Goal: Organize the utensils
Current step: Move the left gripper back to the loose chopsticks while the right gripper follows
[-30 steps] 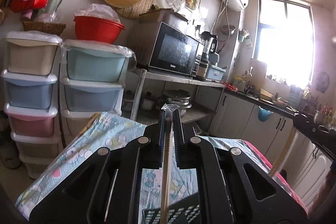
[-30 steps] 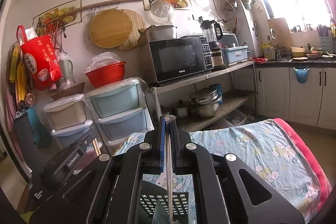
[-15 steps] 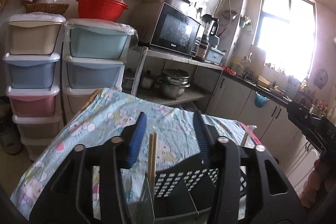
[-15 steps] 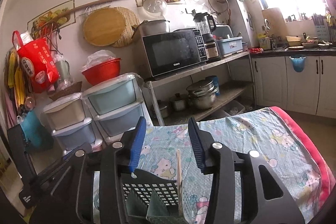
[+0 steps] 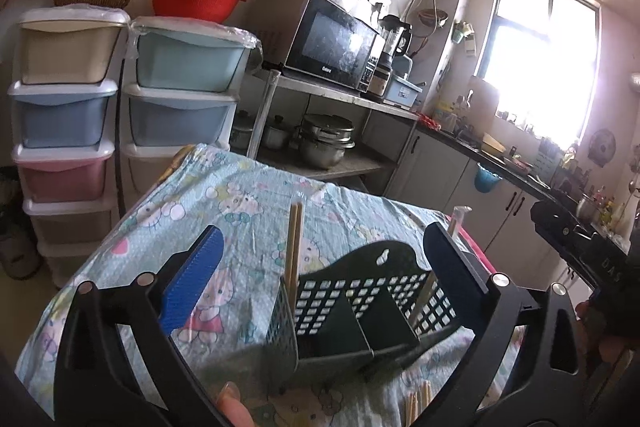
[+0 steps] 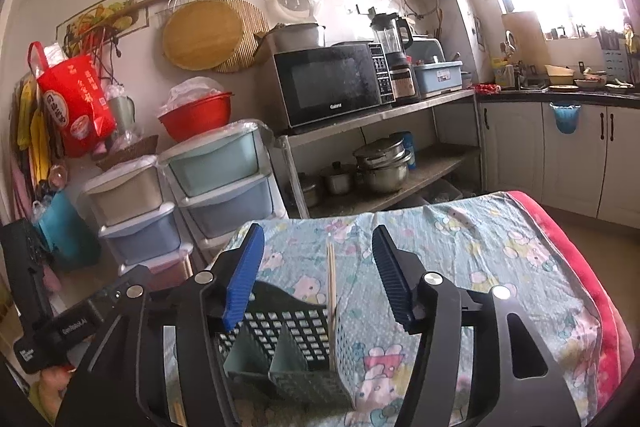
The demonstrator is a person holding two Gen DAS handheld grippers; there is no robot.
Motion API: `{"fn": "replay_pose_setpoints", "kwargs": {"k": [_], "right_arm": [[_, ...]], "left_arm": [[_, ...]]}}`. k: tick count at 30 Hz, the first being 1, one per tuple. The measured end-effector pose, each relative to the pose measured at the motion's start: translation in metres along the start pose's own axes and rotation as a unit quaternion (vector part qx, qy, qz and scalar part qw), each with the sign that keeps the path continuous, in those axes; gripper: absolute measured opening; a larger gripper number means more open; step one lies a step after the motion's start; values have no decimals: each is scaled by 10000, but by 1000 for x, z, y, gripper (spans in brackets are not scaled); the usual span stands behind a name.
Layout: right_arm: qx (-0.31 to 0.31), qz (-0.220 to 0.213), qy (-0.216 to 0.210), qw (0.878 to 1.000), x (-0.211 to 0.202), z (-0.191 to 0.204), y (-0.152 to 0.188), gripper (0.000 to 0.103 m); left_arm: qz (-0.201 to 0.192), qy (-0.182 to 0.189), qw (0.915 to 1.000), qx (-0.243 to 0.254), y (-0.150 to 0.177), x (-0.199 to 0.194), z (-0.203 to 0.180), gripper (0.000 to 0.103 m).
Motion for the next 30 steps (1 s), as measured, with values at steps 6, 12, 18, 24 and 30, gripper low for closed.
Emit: {"fn": "replay_pose_setpoints", "kwargs": {"k": [6,12,18,24,30], "right_arm": [[0,190,55,9998,-5,-5,13,56],[-5,406,157,9991,-10,-13,28,56],[-28,557,233,9982,-17,-19,41,56],[-100,761,247,9967,-23,-20,55,56],[-161,968,230,9949,-26,-18,68,56]], "left_arm": [[171,16,9998,-59,13,-5,2,92],[316,-34,9995,-67,25,-10,3,92],[404,-65,9991,-89,36,-16,7,92],[492,-99,9986,-151,45,-20,13,92],[592,-174,9979,-184,54,-25,18,92]]}}
Point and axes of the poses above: each gripper's, at about its wrist camera, not at the fingertips, and x roughly the way its jaws point, z to its left, y to its underside, the point moved 5 cm from there along x, roughly the way its jaws point, and after that the axes turned 12 degrees about x, right-handed, at the moved point
